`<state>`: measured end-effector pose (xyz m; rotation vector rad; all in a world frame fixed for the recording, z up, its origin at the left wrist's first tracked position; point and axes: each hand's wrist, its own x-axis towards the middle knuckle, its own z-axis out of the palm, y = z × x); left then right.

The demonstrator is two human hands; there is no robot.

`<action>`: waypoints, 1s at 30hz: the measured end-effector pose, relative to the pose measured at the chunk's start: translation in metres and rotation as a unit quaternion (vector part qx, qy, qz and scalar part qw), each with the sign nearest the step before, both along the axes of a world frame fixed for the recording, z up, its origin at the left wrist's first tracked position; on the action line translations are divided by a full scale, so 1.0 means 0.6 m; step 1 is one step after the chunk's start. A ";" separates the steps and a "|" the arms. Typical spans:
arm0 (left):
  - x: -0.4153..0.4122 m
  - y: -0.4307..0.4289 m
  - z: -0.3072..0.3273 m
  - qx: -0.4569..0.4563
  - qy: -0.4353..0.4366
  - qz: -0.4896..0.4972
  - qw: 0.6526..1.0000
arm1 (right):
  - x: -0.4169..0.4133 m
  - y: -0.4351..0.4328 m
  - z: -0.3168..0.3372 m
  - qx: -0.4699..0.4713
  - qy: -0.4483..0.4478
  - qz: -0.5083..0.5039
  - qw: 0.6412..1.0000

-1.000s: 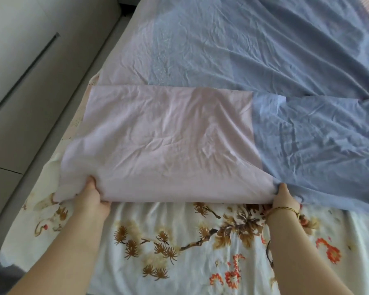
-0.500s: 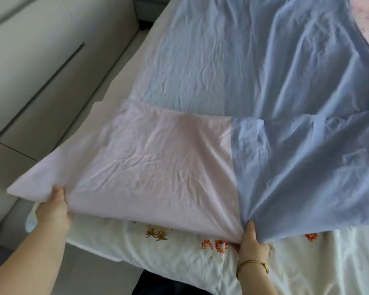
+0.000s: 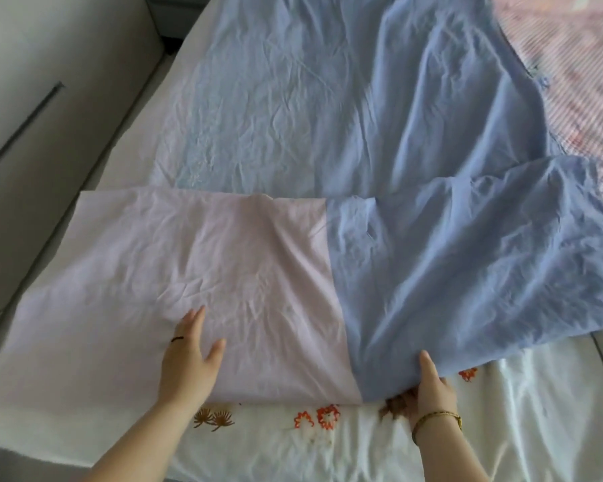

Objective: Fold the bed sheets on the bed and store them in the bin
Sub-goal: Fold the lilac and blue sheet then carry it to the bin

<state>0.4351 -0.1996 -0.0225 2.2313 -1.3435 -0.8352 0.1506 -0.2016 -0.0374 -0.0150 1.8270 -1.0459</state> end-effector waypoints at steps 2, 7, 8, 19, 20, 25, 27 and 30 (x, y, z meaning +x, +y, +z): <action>-0.078 -0.026 -0.005 0.005 0.022 -0.083 0.996 | -0.046 -0.026 -0.002 -0.009 -0.001 -0.021 1.000; -0.254 -0.099 -0.012 0.034 -0.036 -0.212 0.976 | -0.185 -0.083 -0.007 -0.013 0.009 -0.018 1.000; -0.274 -0.106 -0.012 0.040 -0.057 -0.219 0.973 | -0.199 -0.092 -0.009 -0.013 0.009 -0.014 1.000; -0.617 -0.190 -0.024 0.089 -0.169 -0.250 0.949 | -0.590 -0.206 -0.014 -0.046 -0.015 -0.044 0.998; -0.631 -0.193 -0.020 0.086 -0.164 -0.257 0.949 | -0.608 -0.219 -0.014 -0.055 -0.037 -0.056 0.996; -0.700 -0.183 -0.023 -0.009 -0.167 -0.399 0.902 | -0.662 -0.255 -0.009 -0.039 -0.038 -0.149 0.987; -0.736 -0.175 -0.015 -0.031 -0.189 -0.465 0.864 | -0.689 -0.260 -0.006 -0.023 -0.002 -0.167 0.986; -0.798 -0.178 -0.017 -0.002 -0.221 -0.488 0.844 | -0.732 -0.275 0.001 0.007 0.017 -0.158 0.987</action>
